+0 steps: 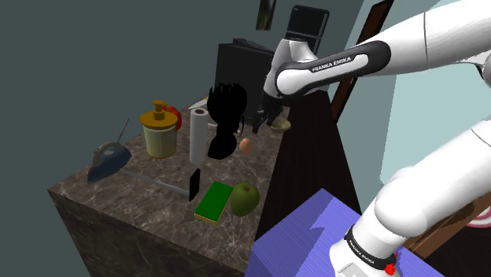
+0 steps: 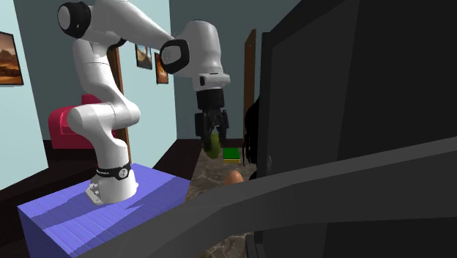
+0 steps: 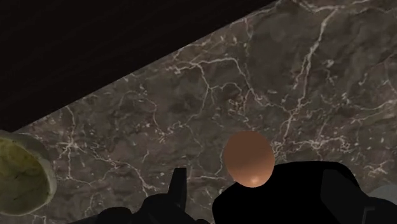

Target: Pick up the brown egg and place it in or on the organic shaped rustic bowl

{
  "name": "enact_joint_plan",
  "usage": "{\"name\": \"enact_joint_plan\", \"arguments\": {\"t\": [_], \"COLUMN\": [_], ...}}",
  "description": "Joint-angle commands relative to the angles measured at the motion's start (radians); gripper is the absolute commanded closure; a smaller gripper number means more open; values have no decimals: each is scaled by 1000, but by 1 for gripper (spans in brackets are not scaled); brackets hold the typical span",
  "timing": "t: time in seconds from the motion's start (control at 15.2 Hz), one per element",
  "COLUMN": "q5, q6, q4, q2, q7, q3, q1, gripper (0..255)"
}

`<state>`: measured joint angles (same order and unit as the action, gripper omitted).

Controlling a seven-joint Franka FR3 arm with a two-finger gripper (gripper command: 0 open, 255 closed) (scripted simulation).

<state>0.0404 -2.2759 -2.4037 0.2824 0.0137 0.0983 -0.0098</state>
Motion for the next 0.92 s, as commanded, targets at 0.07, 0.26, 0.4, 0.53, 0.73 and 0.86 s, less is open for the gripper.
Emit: {"name": "enact_joint_plan", "arguments": {"t": [0.07,0.26,0.4,0.53,0.73,0.86], "q5": [4,13,17,23,32,37], "q6": [-79,-147,-173,-198,-236,-256], "q4": [38,84,92,87,82,81], "q2": [-116,-231,-265,-286,-319,-337], "q7": [-24,-47,-54,-58,-64,-68], "q3": [11,19,20,20,18,18], "q1": [1,3,4,3,2,2], "gripper": [0,0,0,0,0,0]}}
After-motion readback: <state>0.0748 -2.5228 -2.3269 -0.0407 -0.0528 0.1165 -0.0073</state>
